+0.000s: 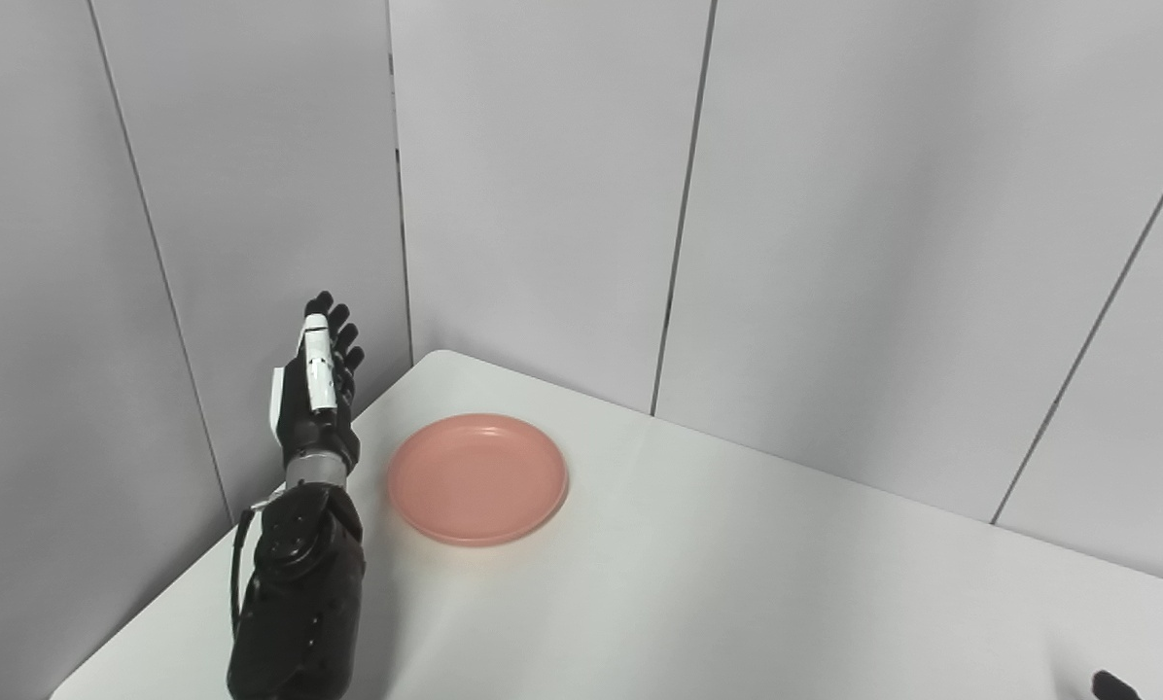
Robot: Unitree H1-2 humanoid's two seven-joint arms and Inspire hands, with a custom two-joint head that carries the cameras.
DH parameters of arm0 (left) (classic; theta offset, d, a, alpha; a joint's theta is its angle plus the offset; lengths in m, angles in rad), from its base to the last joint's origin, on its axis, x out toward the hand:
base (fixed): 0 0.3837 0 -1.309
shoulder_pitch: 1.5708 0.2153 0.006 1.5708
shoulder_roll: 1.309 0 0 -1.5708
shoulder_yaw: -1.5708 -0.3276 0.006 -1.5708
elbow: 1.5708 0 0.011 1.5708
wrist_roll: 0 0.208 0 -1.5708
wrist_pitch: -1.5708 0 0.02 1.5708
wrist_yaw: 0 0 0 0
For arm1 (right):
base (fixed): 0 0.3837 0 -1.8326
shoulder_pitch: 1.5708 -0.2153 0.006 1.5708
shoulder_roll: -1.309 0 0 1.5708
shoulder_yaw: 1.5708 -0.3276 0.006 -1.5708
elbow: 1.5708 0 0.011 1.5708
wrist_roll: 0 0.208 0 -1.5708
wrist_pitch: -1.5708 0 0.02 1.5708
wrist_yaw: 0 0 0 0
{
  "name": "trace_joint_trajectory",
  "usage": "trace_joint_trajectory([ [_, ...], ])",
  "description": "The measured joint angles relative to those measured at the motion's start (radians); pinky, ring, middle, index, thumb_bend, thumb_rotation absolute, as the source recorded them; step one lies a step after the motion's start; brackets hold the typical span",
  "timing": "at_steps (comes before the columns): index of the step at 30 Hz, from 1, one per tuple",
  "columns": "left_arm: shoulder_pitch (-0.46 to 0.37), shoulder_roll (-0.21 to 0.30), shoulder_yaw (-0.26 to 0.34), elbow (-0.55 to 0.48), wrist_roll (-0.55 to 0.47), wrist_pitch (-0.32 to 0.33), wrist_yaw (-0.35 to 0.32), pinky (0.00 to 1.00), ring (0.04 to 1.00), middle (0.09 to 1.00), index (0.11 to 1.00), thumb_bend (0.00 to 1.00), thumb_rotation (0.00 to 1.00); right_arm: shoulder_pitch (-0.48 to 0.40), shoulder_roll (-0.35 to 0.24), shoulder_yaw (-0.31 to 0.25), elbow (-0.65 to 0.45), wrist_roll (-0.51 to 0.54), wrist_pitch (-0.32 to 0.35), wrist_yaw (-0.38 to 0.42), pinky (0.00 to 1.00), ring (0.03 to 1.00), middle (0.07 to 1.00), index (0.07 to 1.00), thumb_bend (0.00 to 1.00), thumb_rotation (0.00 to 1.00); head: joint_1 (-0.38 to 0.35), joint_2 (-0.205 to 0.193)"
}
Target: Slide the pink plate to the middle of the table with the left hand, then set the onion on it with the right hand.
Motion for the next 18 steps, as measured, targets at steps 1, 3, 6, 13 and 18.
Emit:
trace_joint_trajectory([
  [1, 0.001, 0.003, 0.003, 0.005, -0.006, -0.006, -0.001, 0.97, 0.979, 0.972, 0.933, 0.41, 1.0, 0.0, 0.0, 0.0, 0.0, 0.0, 0.0, 0.001, 0.35, 0.804, 0.84, 0.767, 0.89, 0.88, 0.0, 0.002],
  [3, 0.003, 0.009, 0.007, 0.018, -0.017, -0.023, -0.002, 0.98, 0.985, 0.978, 0.933, 0.4, 1.0, 0.0, -0.001, 0.0, 0.0, 0.0, 0.0, 0.001, 0.35, 0.803, 0.841, 0.77, 0.88, 0.89, 0.002, 0.002],
  [6, 0.006, 0.015, 0.011, 0.032, -0.022, -0.029, -0.002, 0.99, 0.986, 0.975, 0.932, 0.4, 1.0, 0.0, -0.003, 0.001, -0.001, 0.0, 0.0, 0.003, 0.36, 0.798, 0.836, 0.766, 0.86, 0.89, 0.005, 0.003],
  [13, 0.012, 0.015, 0.014, 0.066, -0.029, -0.032, -0.001, 0.96, 0.959, 0.957, 0.92, 0.39, 1.0, 0.0, -0.006, 0.001, -0.001, 0.0, 0.0, 0.005, 0.32, 0.775, 0.822, 0.746, 0.89, 0.89, 0.006, 0.005],
  [18, 0.013, 0.015, 0.018, 0.107, -0.074, -0.031, -0.004, 0.98, 0.972, 0.966, 0.93, 0.37, 1.0, 0.0, -0.007, 0.001, -0.001, 0.004, 0.0, 0.006, 0.34, 0.762, 0.812, 0.735, 0.87, 0.89, 0.008, 0.008],
])
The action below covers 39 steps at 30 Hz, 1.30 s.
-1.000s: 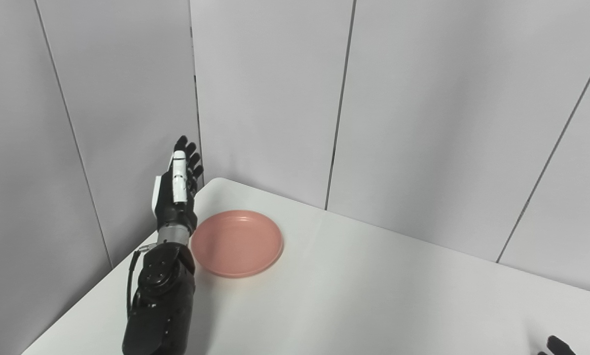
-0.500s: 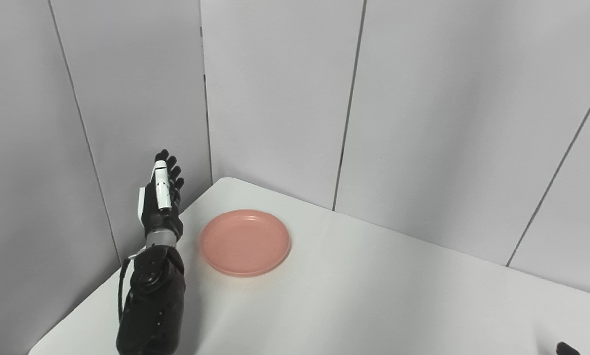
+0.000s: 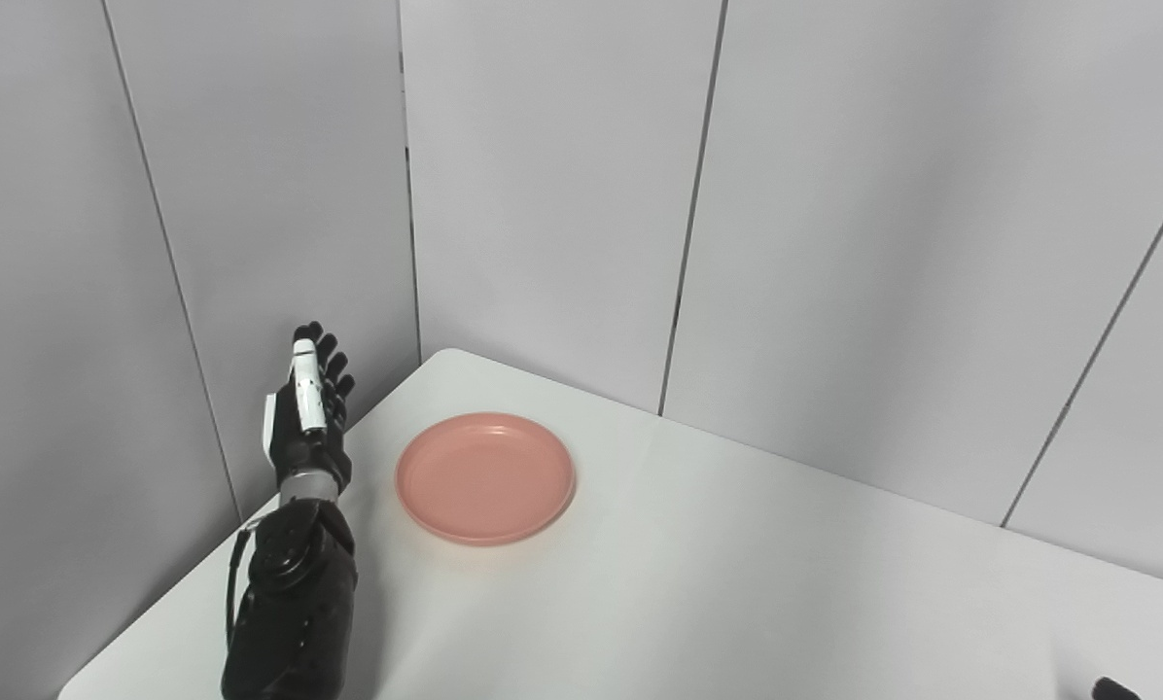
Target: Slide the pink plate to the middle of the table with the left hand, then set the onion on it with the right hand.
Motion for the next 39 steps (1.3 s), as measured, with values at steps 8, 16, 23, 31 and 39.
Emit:
trace_joint_trajectory([
  [8, 0.012, 0.0, -0.003, 0.072, -0.031, 0.0, -0.018, 1.0, 0.994, 0.99, 0.966, 0.34, 1.0, 0.002, -0.001, 0.0, -0.007, -0.003, 0.002, 0.0, 0.31, 0.748, 0.805, 0.726, 0.88, 0.88, 0.0, 0.003],
  [16, 0.012, 0.001, -0.014, 0.12, -0.05, -0.001, -0.028, 1.0, 0.993, 0.986, 0.966, 0.37, 1.0, 0.001, -0.007, 0.004, -0.005, -0.003, 0.002, 0.002, 0.28, 0.697, 0.762, 0.68, 0.89, 0.88, -0.002, 0.011],
  [23, 0.005, 0.011, -0.043, 0.147, -0.049, -0.015, -0.041, 1.0, 0.984, 0.98, 0.959, 0.36, 1.0, 0.005, -0.009, 0.003, -0.009, -0.002, 0.003, 0.002, 0.26, 0.652, 0.728, 0.648, 0.9, 0.87, -0.002, 0.012],
  [31, -0.027, 0.027, -0.073, 0.219, -0.049, -0.033, -0.08, 1.0, 0.98, 0.977, 0.961, 0.35, 1.0, 0.005, -0.011, 0.002, -0.007, 0.002, 0.003, 0.002, 0.27, 0.636, 0.714, 0.632, 0.89, 0.85, -0.008, 0.017],
  [39, -0.074, 0.029, -0.107, 0.287, -0.05, -0.033, -0.135, 1.0, 0.989, 0.986, 0.976, 0.34, 1.0, 0.005, -0.011, 0.002, -0.009, 0.005, 0.003, 0.003, 0.24, 0.603, 0.691, 0.607, 0.94, 0.86, -0.014, 0.023],
])
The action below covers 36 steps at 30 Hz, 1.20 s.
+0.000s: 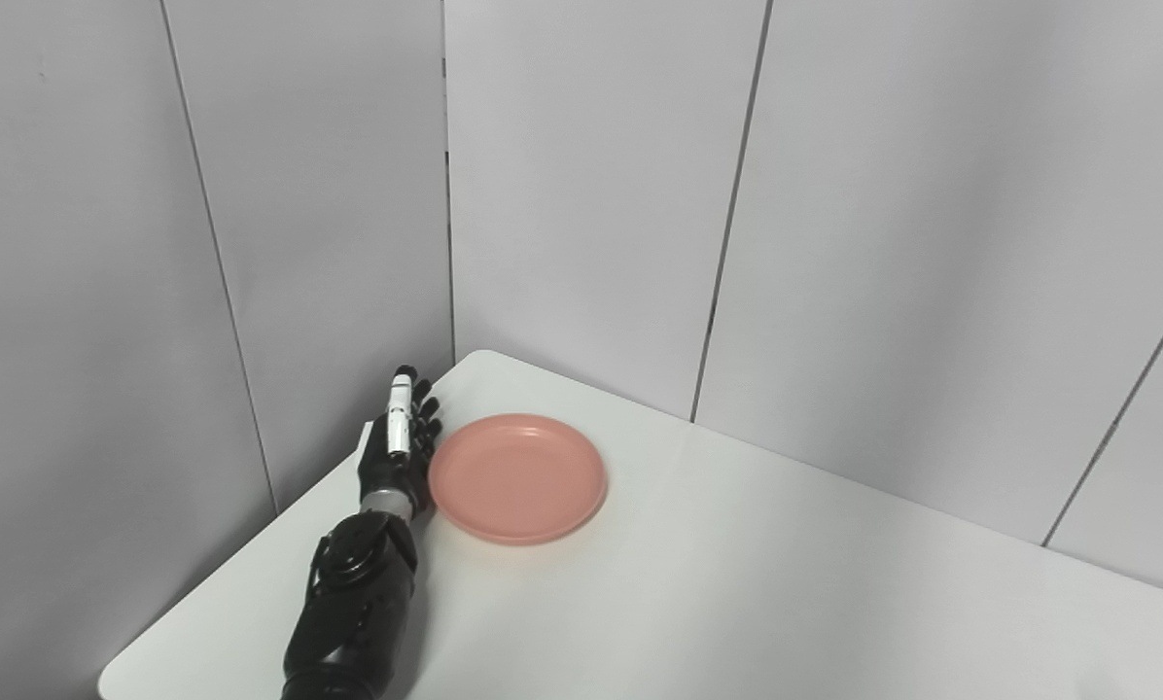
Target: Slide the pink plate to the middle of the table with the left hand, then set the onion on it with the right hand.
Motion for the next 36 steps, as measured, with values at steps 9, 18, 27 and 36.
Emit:
trace_joint_trajectory([
  [9, -0.041, 0.012, -0.009, 0.076, -0.019, 0.001, -0.081, 1.0, 0.999, 1.0, 0.998, 0.36, 1.0, 0.0, 0.0, 0.001, 0.0, -0.008, 0.0, 0.0, 0.24, 0.6, 0.691, 0.603, 0.94, 0.87, -0.006, 0.003],
  [18, -0.063, 0.013, -0.035, 0.121, -0.02, 0.001, -0.113, 1.0, 0.991, 0.999, 0.995, 0.35, 1.0, 0.002, 0.0, 0.0, -0.001, -0.008, -0.001, 0.0, 0.26, 0.64, 0.722, 0.621, 0.95, 0.85, -0.031, 0.012],
  [27, -0.077, 0.005, -0.054, 0.139, -0.023, 0.002, -0.152, 1.0, 0.98, 0.994, 0.984, 0.38, 1.0, 0.008, 0.005, 0.002, -0.015, -0.01, 0.0, -0.001, 0.33, 0.808, 0.858, 0.769, 0.93, 0.88, -0.066, 0.028],
  [36, -0.091, -0.005, -0.085, 0.161, -0.033, 0.006, -0.202, 0.97, 0.957, 0.967, 0.952, 0.41, 1.0, 0.011, 0.004, 0.008, -0.018, -0.02, 0.0, -0.003, 0.73, 0.933, 0.953, 0.91, 0.91, 0.94, -0.112, 0.057],
])
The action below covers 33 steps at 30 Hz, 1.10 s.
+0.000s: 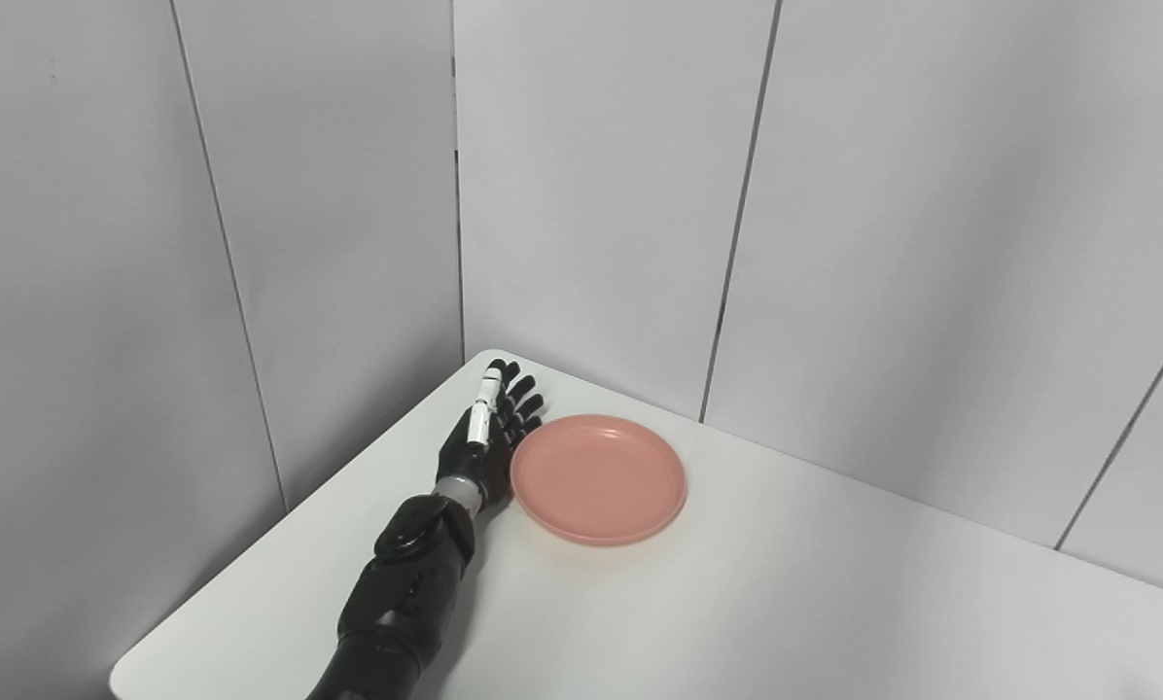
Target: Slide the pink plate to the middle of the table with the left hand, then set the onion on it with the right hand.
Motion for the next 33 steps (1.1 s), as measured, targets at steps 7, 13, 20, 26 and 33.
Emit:
trace_joint_trajectory([
  [7, -0.014, -0.017, -0.026, 0.001, -0.011, 0.025, -0.037, 0.98, 0.958, 0.967, 0.957, 0.41, 1.0, 0.008, 0.0, 0.007, -0.009, -0.005, 0.0, -0.001, 0.99, 0.988, 0.998, 0.988, 0.67, 1.0, -0.043, 0.028],
  [13, -0.012, -0.023, -0.041, -0.023, -0.012, 0.056, -0.06, 0.97, 0.953, 0.969, 0.96, 0.41, 1.0, 0.03, 0.006, 0.014, -0.034, -0.006, 0.002, -0.002, 1.0, 1.0, 1.0, 0.993, 0.4, 1.0, -0.089, 0.055],
  [20, -0.001, -0.048, -0.069, -0.081, -0.013, 0.124, -0.069, 0.96, 0.951, 0.969, 0.957, 0.42, 1.0, 0.053, 0.049, 0.021, -0.094, -0.003, 0.057, -0.019, 1.0, 1.0, 1.0, 0.997, 0.22, 1.0, -0.17, 0.087],
  [26, 0.019, -0.076, -0.074, -0.145, -0.034, 0.185, -0.073, 0.95, 0.944, 0.956, 0.943, 0.41, 1.0, 0.073, 0.062, 0.039, -0.154, -0.031, 0.116, -0.026, 1.0, 1.0, 1.0, 1.0, 0.12, 1.0, -0.23, 0.117],
  [33, 0.043, -0.087, -0.086, -0.212, -0.034, 0.243, -0.074, 0.94, 0.947, 0.962, 0.944, 0.41, 1.0, 0.087, 0.066, 0.049, -0.181, -0.042, 0.139, -0.026, 1.0, 0.995, 1.0, 0.999, 0.11, 1.0, -0.305, 0.158],
])
